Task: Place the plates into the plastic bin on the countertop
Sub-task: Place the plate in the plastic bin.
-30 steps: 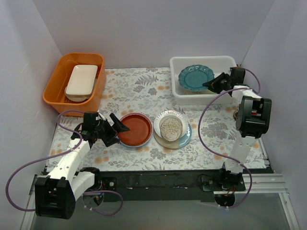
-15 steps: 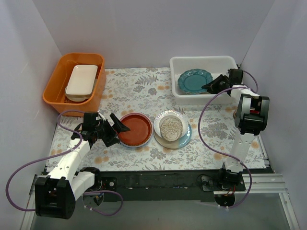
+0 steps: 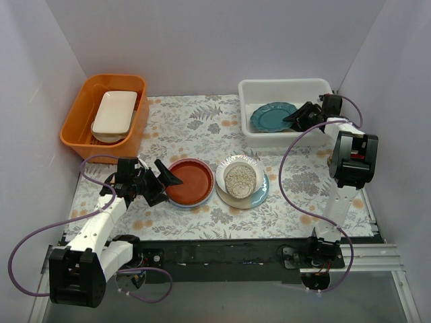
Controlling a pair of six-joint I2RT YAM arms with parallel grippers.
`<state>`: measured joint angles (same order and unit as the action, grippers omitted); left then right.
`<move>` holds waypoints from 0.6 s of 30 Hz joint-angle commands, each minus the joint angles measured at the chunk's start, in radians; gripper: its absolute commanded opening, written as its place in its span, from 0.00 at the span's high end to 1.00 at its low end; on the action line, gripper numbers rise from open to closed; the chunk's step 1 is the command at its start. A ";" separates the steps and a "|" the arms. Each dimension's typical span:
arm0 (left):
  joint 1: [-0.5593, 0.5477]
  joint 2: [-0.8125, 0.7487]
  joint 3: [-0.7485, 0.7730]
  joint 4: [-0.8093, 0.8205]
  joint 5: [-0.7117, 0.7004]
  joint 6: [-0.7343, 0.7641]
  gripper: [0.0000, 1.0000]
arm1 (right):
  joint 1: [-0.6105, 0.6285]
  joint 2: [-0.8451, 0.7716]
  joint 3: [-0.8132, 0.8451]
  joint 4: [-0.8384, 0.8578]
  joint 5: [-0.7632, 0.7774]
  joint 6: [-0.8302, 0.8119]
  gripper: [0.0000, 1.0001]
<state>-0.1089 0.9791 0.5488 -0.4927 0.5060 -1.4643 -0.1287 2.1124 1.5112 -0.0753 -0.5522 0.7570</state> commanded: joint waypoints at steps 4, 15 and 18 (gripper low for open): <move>-0.005 -0.016 0.011 -0.009 0.014 0.010 0.02 | 0.001 -0.042 0.027 0.011 -0.006 -0.044 0.48; -0.005 -0.026 0.022 -0.017 0.014 0.010 0.02 | -0.015 -0.084 -0.008 -0.029 0.041 -0.091 0.34; -0.005 -0.026 0.028 -0.018 0.017 0.009 0.02 | -0.022 -0.107 -0.017 -0.044 0.067 -0.110 0.27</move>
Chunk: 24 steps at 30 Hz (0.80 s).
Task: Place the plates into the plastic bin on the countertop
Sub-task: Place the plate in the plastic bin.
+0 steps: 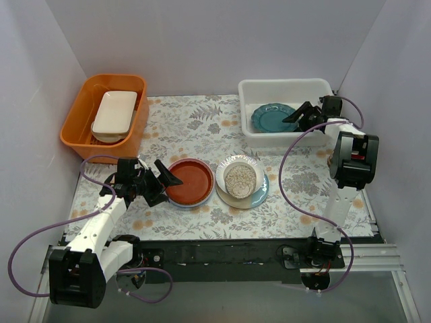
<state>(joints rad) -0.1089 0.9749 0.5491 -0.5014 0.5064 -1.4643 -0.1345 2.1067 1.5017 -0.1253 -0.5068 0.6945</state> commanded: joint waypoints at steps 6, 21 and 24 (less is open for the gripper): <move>-0.005 -0.015 0.064 -0.040 0.015 0.024 0.02 | -0.020 -0.142 0.012 -0.080 0.088 -0.111 0.18; -0.005 -0.016 0.276 -0.196 0.015 0.081 0.02 | -0.022 -0.485 -0.174 -0.114 0.241 -0.199 0.02; -0.005 0.007 0.399 -0.267 -0.002 0.104 0.02 | -0.019 -0.637 -0.267 -0.109 0.223 -0.205 0.02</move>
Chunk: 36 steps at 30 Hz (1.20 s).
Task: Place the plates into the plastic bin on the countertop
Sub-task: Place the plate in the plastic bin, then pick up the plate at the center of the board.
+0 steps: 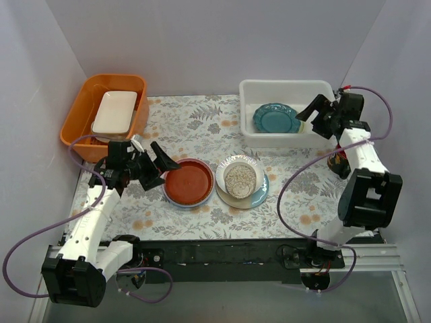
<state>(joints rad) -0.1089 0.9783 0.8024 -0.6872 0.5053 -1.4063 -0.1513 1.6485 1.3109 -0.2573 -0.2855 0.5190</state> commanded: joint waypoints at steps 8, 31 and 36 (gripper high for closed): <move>-0.005 0.053 0.244 -0.135 0.025 0.061 0.02 | 0.065 -0.530 -0.125 -0.069 -0.099 -0.031 0.02; -0.040 0.233 0.109 -0.006 0.009 0.023 0.02 | 0.200 -0.678 0.203 -0.304 -0.098 0.285 0.02; -0.095 0.309 0.119 0.032 -0.024 0.001 0.02 | 0.200 -0.681 0.142 -0.260 -0.127 0.302 0.02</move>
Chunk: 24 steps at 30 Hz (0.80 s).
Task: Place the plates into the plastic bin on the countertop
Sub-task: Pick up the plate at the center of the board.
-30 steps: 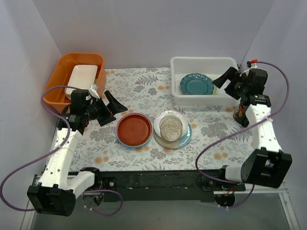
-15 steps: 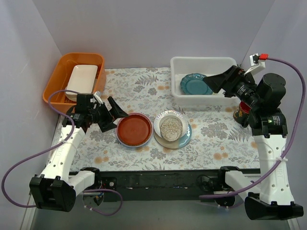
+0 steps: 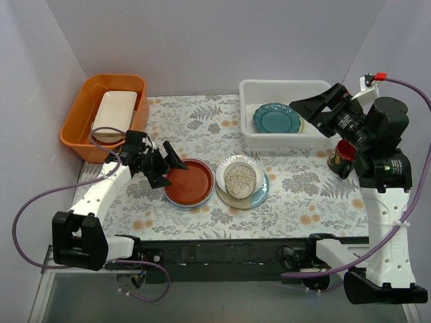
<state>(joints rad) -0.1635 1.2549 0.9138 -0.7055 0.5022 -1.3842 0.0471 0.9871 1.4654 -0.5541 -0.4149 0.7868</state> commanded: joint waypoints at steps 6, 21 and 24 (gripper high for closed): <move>-0.083 0.034 0.016 0.089 -0.096 -0.050 0.02 | 0.002 -0.024 -0.002 0.054 0.011 0.025 0.02; -0.084 0.047 0.020 0.100 -0.090 -0.056 0.02 | 0.002 -0.041 -0.017 0.048 0.036 0.015 0.02; -0.084 0.044 0.014 0.097 -0.093 -0.052 0.02 | 0.000 -0.047 -0.043 0.069 0.030 0.032 0.02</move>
<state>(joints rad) -0.2455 1.3190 0.9142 -0.6193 0.4248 -1.4395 0.0471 0.9508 1.4155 -0.5243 -0.3988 0.8124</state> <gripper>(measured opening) 0.981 0.982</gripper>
